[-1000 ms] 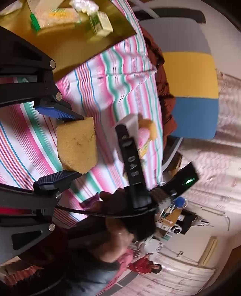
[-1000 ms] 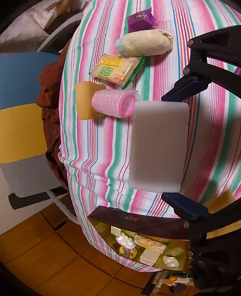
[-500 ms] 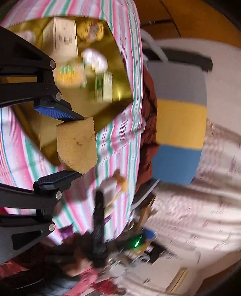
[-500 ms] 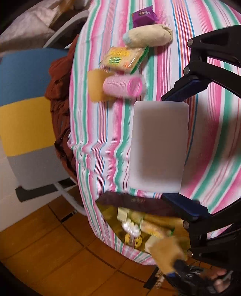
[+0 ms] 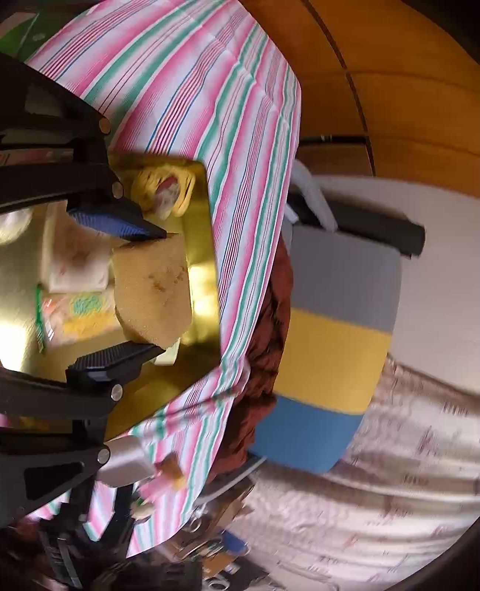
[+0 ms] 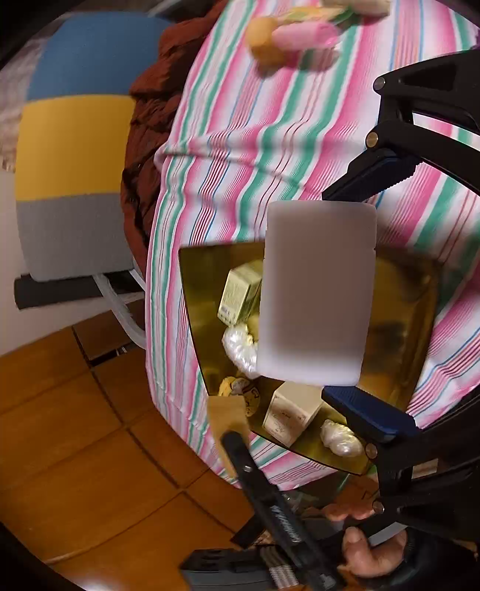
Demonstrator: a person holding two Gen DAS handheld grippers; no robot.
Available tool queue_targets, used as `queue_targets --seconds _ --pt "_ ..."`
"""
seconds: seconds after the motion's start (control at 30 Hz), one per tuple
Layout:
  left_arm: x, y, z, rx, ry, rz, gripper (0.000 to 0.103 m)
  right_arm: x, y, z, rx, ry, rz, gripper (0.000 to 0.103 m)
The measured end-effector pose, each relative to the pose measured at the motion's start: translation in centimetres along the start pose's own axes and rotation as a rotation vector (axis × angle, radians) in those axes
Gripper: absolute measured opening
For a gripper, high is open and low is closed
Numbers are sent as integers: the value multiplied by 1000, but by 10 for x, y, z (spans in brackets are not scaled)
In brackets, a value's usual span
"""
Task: Organize objects
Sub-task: 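Carry the sponge and white block into the gold tray and open both tools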
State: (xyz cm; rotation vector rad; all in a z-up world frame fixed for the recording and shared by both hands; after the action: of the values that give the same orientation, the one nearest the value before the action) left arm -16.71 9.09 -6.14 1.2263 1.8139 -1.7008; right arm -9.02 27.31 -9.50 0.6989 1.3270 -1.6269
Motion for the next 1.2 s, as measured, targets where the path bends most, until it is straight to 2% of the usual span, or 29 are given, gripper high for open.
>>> queue_targets --seconds 0.13,0.3,0.47,0.73,0.93,1.2 --pt "8 -11 17 -22 -35 2 60 13 -19 20 -3 14 -17 103" --pt "9 -6 29 -64 -43 6 67 20 -25 30 3 28 -23 103" --pt "11 5 30 -66 -52 24 68 27 -14 30 9 40 4 103" --pt "0 27 26 -57 -126 29 68 30 1 26 29 80 11 103" --pt "-12 35 19 -27 -161 5 68 21 4 22 43 144 -27 103" --pt "-23 41 7 -8 -158 -12 68 4 6 23 28 209 -81 103"
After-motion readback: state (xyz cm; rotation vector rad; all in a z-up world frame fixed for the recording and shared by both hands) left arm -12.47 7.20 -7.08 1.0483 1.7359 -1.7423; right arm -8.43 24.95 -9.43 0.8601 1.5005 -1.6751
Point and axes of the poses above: each gripper's, at about its wrist camera, not at the fingertips, and x roughly the way its jaws point, z to its left, y to its underside, the point moved 10 cm from there along x, roughly the way its jaws point, and after that the axes turned 10 degrees about z, right-handed, at the moved point
